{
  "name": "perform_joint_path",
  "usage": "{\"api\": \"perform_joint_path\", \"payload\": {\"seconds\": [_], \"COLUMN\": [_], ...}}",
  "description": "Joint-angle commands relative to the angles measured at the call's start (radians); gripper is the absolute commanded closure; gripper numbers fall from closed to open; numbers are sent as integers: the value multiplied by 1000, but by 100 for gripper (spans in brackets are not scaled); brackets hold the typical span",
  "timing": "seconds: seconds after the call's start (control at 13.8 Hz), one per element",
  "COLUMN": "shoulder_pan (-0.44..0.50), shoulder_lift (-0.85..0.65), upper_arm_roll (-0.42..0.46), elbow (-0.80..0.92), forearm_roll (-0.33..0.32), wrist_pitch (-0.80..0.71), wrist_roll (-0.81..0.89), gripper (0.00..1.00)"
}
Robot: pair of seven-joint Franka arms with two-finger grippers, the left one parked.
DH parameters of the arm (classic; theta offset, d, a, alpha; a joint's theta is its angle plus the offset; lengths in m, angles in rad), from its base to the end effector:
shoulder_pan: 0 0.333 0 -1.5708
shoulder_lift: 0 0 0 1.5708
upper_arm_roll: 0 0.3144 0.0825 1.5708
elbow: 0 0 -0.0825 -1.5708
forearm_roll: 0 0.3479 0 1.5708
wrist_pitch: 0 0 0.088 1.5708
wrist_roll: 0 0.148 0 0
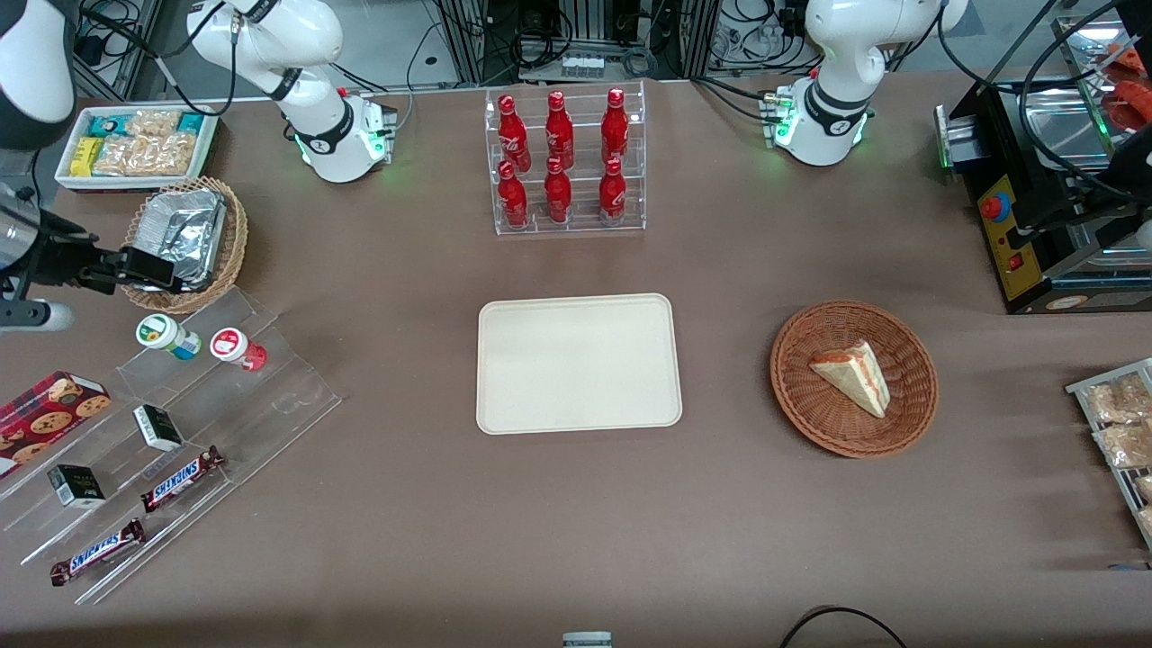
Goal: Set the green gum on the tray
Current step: 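Move the right gripper down over the green-lidded gum tub on the stand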
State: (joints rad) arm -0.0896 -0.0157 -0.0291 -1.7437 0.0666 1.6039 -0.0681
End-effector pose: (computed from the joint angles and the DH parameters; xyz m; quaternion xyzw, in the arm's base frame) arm 0.5007 -0.0501 0.5182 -0.9971 0.0284 0.0586 0.0390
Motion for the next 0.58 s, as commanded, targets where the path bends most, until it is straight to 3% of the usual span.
{"api": "perform_joint_path", "payload": {"seconds": [0.0,0.51], "shoulder_pan": [-58,-154], "shoulder_lift": [-1,-76], "upper_arm_roll": [-9,-9], "elbow": [-92,-405], "forearm_roll": [33,4], "wrist_pitch": [114,471], "wrist_roll": [-155,-562], "gripper": [0,0]}}
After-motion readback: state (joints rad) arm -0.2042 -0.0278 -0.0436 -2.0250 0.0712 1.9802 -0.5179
